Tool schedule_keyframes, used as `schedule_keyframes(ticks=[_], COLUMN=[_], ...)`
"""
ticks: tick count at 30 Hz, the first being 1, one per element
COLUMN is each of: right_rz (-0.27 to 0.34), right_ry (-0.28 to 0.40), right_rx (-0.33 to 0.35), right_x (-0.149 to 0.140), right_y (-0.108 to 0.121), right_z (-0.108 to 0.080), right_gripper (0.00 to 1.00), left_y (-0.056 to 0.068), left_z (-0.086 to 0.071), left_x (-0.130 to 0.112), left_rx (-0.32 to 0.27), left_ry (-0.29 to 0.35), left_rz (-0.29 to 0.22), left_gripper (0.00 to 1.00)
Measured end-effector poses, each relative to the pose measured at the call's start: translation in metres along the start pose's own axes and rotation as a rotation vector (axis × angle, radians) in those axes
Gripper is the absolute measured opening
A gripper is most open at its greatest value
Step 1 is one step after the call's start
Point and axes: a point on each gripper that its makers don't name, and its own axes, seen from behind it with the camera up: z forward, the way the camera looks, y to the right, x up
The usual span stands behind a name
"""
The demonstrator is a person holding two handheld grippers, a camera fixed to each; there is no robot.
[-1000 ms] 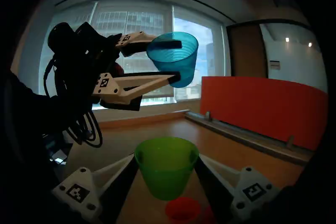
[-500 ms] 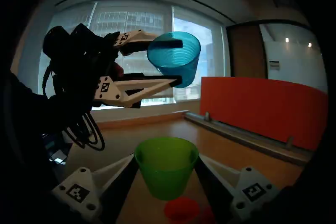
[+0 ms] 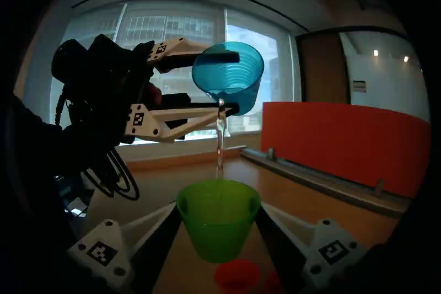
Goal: Pour water
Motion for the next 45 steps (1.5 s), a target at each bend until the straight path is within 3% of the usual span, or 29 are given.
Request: schedule_keyframes(ticks=[35, 45], right_rz=[-0.009, -0.012], right_ry=[-0.001, 0.002], right_rx=[-0.006, -0.005], right_x=[0.0028, 0.0040], right_y=[-0.0005, -0.0008], right_z=[-0.0014, -0.0008], right_gripper=[0.91, 0.91], left_y=[0.0002, -0.0052], left_z=[-0.0057, -0.0062], left_x=[0.0078, 0.0076], left_rx=[0.002, 0.006], left_ry=[0.027, 0.023], left_rz=[0.068, 0.088], left_gripper=[0.83, 0.83])
